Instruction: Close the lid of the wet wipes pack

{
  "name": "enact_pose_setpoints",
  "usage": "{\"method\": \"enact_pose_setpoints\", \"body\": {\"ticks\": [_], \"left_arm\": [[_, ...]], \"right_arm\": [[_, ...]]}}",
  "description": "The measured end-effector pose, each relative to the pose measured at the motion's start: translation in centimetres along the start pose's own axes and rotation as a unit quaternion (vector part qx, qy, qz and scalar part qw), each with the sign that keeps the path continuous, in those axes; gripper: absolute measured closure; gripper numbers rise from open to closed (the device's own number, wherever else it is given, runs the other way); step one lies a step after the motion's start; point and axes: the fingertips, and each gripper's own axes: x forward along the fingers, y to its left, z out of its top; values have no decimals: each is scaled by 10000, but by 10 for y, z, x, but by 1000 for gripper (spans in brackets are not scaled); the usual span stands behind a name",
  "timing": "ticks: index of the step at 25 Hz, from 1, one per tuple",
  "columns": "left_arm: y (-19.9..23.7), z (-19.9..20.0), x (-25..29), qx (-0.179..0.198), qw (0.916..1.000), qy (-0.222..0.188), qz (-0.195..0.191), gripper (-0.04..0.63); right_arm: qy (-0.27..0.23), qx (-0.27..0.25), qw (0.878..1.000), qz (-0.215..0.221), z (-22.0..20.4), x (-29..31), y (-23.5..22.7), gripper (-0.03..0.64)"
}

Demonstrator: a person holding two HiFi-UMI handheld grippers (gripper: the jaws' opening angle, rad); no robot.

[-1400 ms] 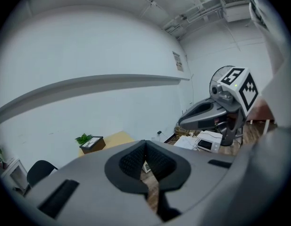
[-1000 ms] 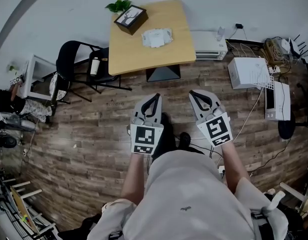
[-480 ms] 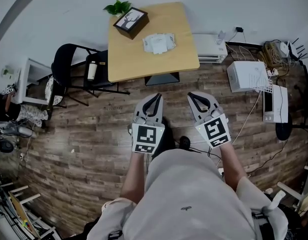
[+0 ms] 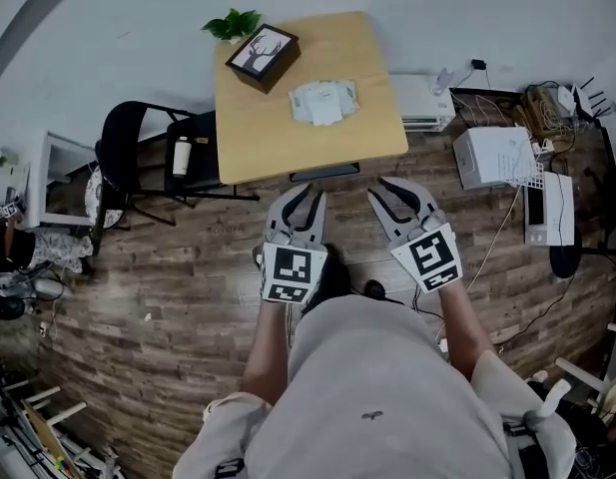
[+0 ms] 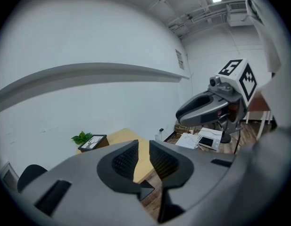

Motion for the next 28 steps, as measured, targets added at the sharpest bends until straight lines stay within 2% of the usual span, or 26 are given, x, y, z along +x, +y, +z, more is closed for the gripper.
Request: {"method": "enact_pose_setpoints", "body": {"ticks": [2, 9, 15, 22, 25, 28], "left_arm": [[10, 0, 6, 28, 10000, -11, -73, 536], [44, -5, 25, 121, 9994, -71, -314, 516], [65, -22, 41, 136, 9986, -46, -517, 502], [82, -33, 58, 11, 9993, -47, -384, 483], [83, -37, 72, 37, 9991, 37, -411, 479], [85, -43, 89, -102, 9989, 58, -463, 477]], "right_arm": [[-50, 161, 9999, 13, 5, 10, -4, 517], [51, 164, 9995, -271, 12, 45, -16, 511], [144, 324, 9989, -313, 9, 71, -15, 512], [273, 481, 9983, -173, 6, 87, -13, 511], [324, 517, 9980, -162, 2, 93, -20, 509], [360, 584, 9976, -128, -4, 101, -29, 509]]}}
